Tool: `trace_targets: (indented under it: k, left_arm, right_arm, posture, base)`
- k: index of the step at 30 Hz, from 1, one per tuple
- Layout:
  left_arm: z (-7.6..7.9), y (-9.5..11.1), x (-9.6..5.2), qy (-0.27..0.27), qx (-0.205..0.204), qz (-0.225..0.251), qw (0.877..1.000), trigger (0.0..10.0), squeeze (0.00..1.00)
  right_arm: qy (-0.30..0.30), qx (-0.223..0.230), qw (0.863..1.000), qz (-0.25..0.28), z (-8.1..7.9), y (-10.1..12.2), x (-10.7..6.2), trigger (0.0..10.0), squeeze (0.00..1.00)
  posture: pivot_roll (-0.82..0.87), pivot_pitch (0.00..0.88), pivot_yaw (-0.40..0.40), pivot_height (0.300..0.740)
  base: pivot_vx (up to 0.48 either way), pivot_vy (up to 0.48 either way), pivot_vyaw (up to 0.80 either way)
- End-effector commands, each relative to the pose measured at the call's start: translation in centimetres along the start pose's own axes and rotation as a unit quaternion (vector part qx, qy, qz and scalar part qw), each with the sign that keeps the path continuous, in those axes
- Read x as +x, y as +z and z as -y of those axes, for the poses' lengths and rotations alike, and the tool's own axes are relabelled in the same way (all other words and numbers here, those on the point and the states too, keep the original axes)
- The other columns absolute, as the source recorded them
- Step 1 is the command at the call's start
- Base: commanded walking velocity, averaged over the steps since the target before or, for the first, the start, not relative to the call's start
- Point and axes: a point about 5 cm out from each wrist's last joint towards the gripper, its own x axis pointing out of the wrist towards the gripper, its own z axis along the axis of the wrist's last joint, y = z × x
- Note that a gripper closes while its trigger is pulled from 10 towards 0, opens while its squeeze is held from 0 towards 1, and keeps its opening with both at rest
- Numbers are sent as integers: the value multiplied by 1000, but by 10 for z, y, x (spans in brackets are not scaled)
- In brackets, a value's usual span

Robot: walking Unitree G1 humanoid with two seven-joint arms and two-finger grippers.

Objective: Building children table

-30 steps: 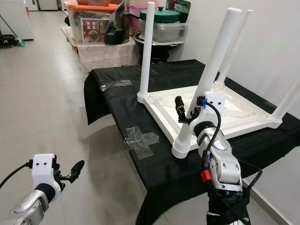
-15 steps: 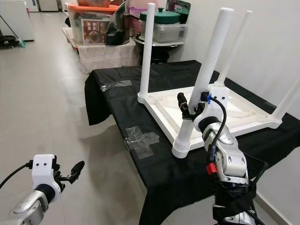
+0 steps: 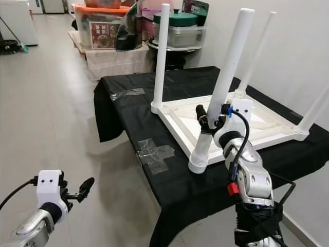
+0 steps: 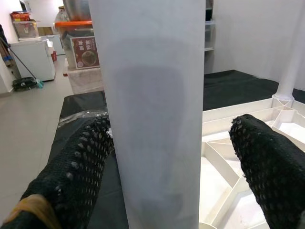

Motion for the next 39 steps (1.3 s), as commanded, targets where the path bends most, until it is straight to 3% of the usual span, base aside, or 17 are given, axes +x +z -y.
trace_targets:
  k: [1,5,6,24,39]
  left_arm:
    - [-1,-4,1,1,8,-10,1000,10000,0]
    - [-1,-5,0,1,7,-11,1000,10000,0]
    - [-1,-5,0,1,7,-11,1000,10000,0]
    - [-2,-5,0,-1,10,-12,1000,10000,0]
    - [2,-7,3,-9,7,-15,1000,10000,0]
  right_arm:
    - [-9,2,1000,-6,4,-2,-2,10000,1000]
    - [-3,2,1000,-8,6,-1,0,10000,1000]
    - [-1,0,1000,-9,7,0,1,10000,0]
    - [13,-5,1000,-9,1,1,-2,10000,0]
    - [25,-13,1000,-9,-12,1,-28,10000,0]
  posture:
    - [30,0,-50,740]
    - [32,0,-52,740]
    - [33,0,-53,740]
    - [26,0,-44,740]
    - [-2,0,-37,740]
  base:
    - [0,0,0]
    - [0,0,0]
    - [0,0,0]
    - [0,0,0]
    - [0,0,0]
